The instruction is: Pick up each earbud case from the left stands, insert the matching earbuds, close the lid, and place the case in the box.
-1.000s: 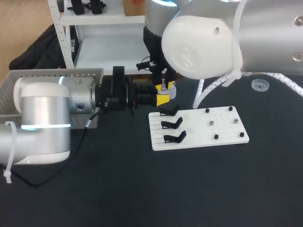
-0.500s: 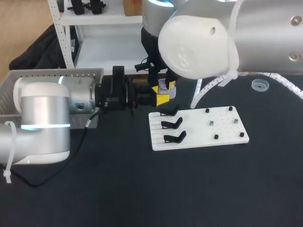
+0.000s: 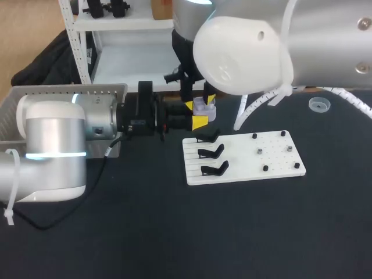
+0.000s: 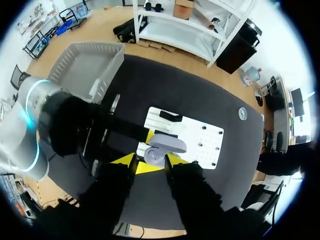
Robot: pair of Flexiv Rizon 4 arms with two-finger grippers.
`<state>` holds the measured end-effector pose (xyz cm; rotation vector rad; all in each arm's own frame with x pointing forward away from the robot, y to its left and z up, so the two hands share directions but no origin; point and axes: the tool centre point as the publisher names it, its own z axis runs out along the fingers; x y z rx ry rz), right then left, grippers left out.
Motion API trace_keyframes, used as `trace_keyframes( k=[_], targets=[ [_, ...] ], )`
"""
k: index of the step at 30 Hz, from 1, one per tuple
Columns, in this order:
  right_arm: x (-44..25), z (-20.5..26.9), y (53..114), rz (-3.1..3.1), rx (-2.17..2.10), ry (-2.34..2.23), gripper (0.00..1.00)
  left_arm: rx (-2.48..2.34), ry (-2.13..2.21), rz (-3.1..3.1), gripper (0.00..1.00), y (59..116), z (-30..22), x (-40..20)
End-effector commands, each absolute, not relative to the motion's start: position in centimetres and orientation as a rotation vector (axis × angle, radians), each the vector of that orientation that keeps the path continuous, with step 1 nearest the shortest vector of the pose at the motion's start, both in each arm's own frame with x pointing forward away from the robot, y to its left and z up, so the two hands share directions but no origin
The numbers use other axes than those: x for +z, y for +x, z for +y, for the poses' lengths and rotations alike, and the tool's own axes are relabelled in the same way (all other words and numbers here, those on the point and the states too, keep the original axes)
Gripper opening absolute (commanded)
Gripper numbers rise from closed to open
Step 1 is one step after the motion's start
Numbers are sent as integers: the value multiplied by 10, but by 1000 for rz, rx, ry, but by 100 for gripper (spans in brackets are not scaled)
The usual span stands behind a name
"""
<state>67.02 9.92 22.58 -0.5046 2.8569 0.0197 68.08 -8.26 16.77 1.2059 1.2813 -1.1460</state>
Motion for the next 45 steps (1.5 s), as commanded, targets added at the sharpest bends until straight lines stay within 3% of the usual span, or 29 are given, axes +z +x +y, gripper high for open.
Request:
trace_keyframes(
  k=[1,12,16,45],
  targets=[
    [244,91,669,2808,26,-455,36,-1145,1204,1280,0,681,-83,167],
    [228,74,735,2790,32,-178,40,-1145,1204,1280,0,681,-83,167],
    [213,72,744,2816,38,-137,38,-1145,1204,1280,0,681,-83,167],
    [211,64,696,2834,45,-64,40,-1145,1204,1280,0,681,-83,167]
  ],
)
